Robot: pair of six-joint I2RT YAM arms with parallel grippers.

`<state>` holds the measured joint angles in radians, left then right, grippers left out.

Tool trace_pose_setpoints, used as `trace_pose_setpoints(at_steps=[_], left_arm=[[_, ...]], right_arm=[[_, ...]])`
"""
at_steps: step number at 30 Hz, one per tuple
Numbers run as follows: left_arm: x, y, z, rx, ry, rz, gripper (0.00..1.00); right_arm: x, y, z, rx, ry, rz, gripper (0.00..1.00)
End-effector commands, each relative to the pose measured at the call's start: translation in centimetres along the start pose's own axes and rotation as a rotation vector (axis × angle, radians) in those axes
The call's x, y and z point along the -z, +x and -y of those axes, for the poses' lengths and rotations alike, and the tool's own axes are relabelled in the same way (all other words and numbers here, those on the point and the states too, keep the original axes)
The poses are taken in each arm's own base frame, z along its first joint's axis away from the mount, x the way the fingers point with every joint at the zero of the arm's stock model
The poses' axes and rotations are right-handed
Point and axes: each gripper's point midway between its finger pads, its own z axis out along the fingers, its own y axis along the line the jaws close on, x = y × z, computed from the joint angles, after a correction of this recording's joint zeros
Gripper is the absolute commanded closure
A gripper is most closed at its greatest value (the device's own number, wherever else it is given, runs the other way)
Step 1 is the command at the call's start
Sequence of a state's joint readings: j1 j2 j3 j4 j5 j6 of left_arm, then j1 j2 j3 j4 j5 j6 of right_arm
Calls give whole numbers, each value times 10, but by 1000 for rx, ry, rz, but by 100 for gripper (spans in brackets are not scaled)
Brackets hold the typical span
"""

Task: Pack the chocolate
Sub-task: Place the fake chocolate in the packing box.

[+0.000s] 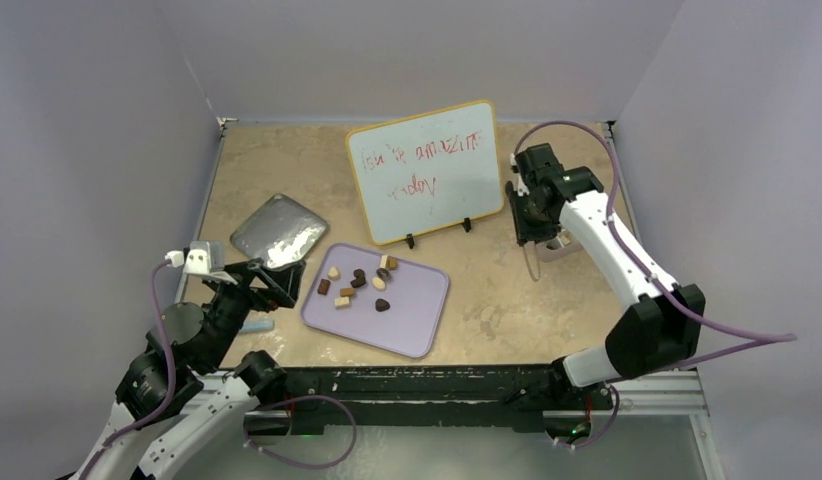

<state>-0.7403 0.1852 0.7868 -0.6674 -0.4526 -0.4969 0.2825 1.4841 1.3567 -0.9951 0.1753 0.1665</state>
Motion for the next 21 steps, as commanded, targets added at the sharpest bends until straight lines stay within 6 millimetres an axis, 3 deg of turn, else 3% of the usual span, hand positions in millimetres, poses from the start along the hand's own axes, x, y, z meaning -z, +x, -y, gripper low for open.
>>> trace_pose_setpoints(at_steps=[1,6,12,15,21], left_arm=[[-11,5,8,0,10,-26,0],[-20,17,17,16,23,-90,2],[-32,30,44,84,88,-191,3],[-38,37,52,71,103,-233,4],[-48,45,37,-24,29,-252,4]], right_arm=[[23,-3,-42,121,-127,103,66],[41,3,-88,215,-241,184,68],[52,21,-134,303,-361,247,69],[36,35,-130,266,-313,211,69],[-3,68,-105,152,-157,89,68]])
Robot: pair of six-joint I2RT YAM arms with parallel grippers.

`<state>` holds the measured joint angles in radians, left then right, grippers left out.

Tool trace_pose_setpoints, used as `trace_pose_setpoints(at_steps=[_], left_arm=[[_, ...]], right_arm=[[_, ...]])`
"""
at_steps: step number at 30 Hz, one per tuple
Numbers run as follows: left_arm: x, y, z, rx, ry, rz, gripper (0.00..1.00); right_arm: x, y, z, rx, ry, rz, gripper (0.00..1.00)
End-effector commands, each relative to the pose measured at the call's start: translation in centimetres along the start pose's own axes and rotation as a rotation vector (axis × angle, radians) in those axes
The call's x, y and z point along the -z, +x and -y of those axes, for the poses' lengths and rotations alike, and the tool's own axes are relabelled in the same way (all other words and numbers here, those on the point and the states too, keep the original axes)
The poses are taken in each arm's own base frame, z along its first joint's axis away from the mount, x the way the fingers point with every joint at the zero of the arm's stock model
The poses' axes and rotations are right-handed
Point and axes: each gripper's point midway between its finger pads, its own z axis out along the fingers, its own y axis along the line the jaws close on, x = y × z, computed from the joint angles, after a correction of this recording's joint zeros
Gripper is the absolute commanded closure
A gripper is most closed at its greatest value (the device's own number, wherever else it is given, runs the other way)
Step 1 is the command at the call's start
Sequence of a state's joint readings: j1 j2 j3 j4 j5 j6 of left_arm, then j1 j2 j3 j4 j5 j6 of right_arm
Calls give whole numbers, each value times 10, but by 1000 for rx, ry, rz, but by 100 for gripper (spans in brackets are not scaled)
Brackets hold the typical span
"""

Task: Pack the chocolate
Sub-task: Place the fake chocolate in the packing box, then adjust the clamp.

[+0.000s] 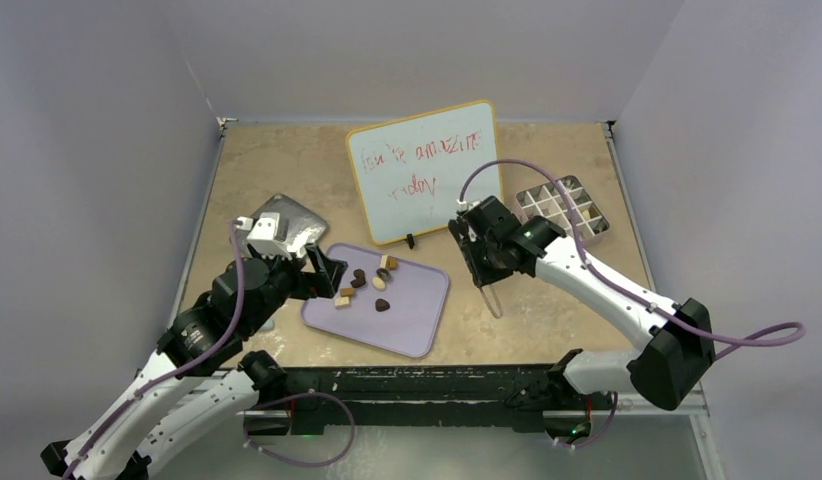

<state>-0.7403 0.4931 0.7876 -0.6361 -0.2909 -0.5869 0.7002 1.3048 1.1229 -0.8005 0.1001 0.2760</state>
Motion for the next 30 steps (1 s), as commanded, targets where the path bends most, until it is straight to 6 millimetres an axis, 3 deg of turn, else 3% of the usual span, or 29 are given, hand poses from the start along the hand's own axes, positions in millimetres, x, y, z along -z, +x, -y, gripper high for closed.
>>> trace_pose_setpoints(at_steps=[1,7,13,22,30], left_arm=[[0,-16,2,-22,-7,49,4],[-1,-13,-3,-38,-17,56,4],[4,-13,-6,-42,-20,68,4],[7,-17,-7,-45,-16,90,4],[9,-18,-7,-42,-12,94,4]], right_arm=[[-16,22,18,-117,119,-42,67],[-46,53,30,-176,197,-117,65],[-72,66,38,-198,260,-155,64],[-90,77,37,-239,259,-161,59],[-93,85,40,-261,264,-146,57]])
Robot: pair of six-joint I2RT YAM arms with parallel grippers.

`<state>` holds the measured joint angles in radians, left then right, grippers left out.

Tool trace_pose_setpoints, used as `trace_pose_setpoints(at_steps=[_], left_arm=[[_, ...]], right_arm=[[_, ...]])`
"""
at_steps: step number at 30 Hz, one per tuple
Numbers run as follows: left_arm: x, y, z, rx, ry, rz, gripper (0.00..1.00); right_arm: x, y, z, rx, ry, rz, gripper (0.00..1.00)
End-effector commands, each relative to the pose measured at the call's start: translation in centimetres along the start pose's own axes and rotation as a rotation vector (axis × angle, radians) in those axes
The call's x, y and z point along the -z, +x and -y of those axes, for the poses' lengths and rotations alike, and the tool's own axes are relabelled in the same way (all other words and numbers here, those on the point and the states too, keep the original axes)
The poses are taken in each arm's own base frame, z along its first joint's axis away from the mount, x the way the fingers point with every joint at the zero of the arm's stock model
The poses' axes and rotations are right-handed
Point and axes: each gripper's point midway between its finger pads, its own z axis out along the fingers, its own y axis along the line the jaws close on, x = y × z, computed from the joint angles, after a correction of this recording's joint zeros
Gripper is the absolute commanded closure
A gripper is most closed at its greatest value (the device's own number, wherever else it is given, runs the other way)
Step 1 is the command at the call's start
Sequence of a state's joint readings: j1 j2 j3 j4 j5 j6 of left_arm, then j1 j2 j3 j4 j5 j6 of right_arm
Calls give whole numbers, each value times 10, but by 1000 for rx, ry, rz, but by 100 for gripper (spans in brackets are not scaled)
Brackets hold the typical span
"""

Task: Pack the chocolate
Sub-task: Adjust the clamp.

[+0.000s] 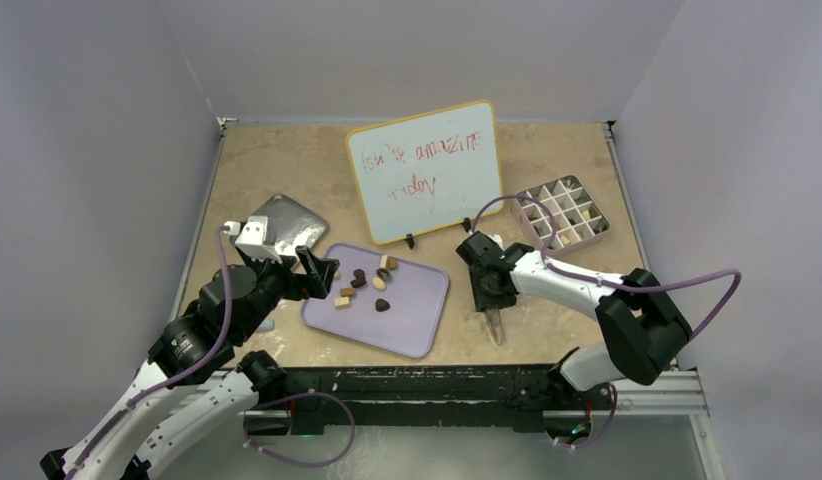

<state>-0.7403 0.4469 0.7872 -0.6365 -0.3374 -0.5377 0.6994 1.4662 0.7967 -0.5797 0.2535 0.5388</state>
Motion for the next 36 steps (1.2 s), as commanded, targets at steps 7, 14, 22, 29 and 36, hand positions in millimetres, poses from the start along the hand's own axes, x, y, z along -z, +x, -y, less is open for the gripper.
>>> trace_pose_setpoints(at_steps=[7,14,22,29,36], left_arm=[[0,-7,1,-7,7,32,4],[-1,-7,2,-7,7,31,4],[-1,-6,2,-7,7,29,4],[-2,-7,4,2,16,29,4],[-6,-8,18,40,63,6,5]], right_arm=[[-6,1,8,-78,25,57,50],[-9,-1,13,-99,53,80,46],[-13,5,13,-110,53,71,50],[-4,-1,11,-93,36,98,60],[32,-15,-10,15,-53,179,67]])
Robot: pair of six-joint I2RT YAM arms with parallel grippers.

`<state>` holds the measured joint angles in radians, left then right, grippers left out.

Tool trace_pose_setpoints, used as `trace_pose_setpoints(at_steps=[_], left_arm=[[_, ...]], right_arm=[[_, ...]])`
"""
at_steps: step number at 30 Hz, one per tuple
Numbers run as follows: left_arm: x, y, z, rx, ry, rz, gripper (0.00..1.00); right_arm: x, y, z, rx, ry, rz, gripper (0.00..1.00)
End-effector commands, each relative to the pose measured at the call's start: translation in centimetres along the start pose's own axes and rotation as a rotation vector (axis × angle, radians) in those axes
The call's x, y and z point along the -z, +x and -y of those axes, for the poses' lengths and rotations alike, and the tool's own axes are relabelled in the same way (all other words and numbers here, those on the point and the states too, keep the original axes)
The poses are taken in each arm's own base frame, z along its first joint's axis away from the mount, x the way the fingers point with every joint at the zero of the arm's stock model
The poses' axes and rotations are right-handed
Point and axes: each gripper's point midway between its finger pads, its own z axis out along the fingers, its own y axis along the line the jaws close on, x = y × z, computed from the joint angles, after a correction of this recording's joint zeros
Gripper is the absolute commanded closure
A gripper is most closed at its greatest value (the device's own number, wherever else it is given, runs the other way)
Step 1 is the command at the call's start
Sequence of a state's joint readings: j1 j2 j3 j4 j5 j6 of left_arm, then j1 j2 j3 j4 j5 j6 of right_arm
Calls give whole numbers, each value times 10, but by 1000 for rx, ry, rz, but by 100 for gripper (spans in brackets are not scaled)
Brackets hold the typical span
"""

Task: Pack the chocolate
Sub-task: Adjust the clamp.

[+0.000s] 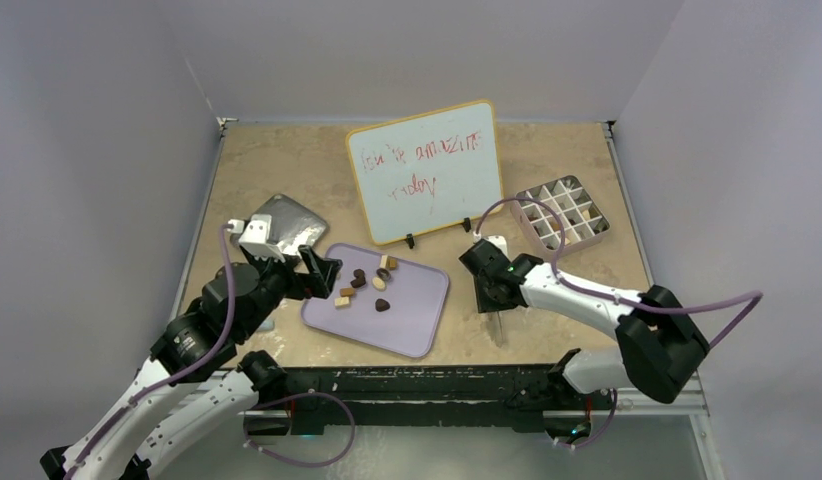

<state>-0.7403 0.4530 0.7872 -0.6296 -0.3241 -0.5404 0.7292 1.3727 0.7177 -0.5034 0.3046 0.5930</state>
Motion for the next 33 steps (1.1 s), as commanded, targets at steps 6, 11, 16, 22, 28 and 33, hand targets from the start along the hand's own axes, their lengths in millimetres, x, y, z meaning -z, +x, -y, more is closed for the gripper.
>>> trace_pose_setpoints(at_steps=[6,11,16,22,28,33], left_arm=[[-16,-11,41,85,133,-21,5],[-28,-11,66,133,215,-53,5],[-44,-9,87,159,279,-85,5],[-62,-8,98,175,290,-100,5],[-80,13,97,169,266,-167,5],[-90,38,73,136,144,-237,8]], right_arm=[[77,-30,-49,147,-217,165,67],[119,-36,-86,242,-359,246,66],[148,-39,-121,299,-488,315,66],[172,-40,-150,350,-577,370,66],[182,-40,-161,380,-597,394,66],[189,-42,-153,371,-590,420,66]])
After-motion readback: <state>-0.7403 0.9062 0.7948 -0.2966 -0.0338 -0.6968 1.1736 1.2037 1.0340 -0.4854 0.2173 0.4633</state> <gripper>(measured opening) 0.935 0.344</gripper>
